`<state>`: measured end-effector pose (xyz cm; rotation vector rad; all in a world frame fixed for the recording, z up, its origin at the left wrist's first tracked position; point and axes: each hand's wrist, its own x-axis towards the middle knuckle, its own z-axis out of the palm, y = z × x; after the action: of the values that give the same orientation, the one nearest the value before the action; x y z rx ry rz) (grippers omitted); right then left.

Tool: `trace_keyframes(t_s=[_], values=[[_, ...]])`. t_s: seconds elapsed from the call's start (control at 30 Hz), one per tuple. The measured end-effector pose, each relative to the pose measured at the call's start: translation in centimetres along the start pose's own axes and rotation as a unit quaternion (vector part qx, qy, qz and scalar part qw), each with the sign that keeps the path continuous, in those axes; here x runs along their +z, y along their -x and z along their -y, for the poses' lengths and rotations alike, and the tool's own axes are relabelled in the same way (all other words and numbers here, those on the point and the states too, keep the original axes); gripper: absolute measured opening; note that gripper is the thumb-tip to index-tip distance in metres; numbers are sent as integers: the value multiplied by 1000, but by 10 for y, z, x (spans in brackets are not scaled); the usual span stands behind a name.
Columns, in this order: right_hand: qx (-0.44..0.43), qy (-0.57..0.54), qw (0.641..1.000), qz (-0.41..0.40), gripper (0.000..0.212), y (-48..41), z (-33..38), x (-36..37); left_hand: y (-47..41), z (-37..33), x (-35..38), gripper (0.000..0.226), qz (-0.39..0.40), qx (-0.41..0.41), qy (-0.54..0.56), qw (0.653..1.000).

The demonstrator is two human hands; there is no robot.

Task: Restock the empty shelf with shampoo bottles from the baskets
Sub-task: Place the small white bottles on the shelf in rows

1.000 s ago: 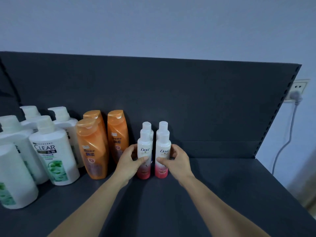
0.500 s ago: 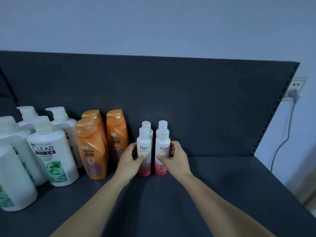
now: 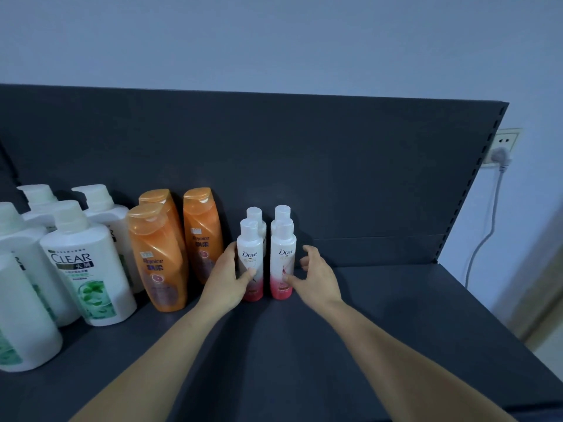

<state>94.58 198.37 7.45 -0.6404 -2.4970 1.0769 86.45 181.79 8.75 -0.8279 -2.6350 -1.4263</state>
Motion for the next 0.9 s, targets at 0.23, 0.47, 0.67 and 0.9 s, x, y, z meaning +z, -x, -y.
trace_keyframes(t_s=[0.23,0.47,0.67,0.9], values=[[18,146,989,-10,59,47,-4,-12,20,16,-4,44,76,-34,-122,989],[82,248,964,-44,52,137,-4,-16,72,12,-16,51,153,98,-210,961],[156,291,939,-91,48,238,-4,-31,131,-14,-9,48,190,251,-210,926],[265,313,902,-134,47,368,-22,-61,213,-56,33,48,244,366,-161,883]])
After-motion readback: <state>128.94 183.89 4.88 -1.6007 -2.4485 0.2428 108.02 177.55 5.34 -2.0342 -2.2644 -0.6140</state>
